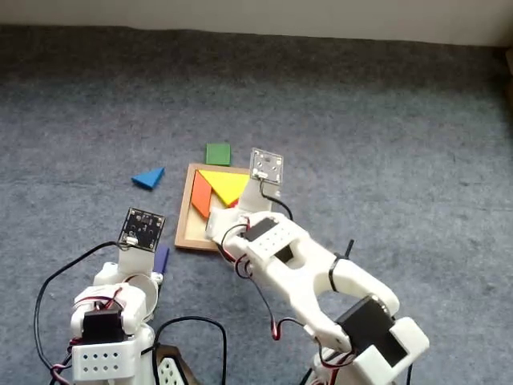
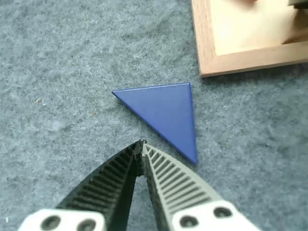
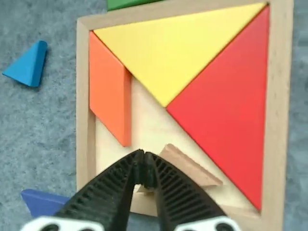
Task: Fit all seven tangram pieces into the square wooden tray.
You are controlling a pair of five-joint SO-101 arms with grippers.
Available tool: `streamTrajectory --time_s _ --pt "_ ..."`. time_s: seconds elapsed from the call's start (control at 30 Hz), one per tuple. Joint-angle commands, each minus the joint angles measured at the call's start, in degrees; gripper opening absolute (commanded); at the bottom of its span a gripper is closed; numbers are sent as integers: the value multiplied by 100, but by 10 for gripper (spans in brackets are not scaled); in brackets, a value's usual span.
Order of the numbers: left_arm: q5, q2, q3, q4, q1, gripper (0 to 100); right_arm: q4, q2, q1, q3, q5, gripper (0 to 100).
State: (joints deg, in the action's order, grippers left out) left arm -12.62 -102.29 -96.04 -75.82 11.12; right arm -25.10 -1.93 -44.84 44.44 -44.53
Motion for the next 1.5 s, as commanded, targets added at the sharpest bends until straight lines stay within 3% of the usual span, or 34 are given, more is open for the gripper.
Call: streamTrajectory --time_s 0.0,0.1,0.33,0.5,0.83,1.07,1.27,1.47 --pt "18 -145 -110 -26 22 6 -866 -40 286 -189 79 3" --pt "18 -145 -110 -26 22 6 -1156 -48 488 -347 105 3" --pt "18 -145 -110 -26 22 6 -2492 -57 840 -1024 958 4" --pt "18 -145 -110 -26 22 6 -4145 -57 848 -2018 1380 4" --pt "18 -145 -110 -26 22 6 -7565 -66 857 -4022 1389 4" --pt "18 -145 -110 -26 22 6 -7407 -1525 1358 -3363 1407 4" --pt "18 -145 -110 -26 22 6 -6457 -3116 1815 -1657 2224 4" --pt "18 -145 -110 -26 22 6 -5684 -4549 2475 -101 2541 4"
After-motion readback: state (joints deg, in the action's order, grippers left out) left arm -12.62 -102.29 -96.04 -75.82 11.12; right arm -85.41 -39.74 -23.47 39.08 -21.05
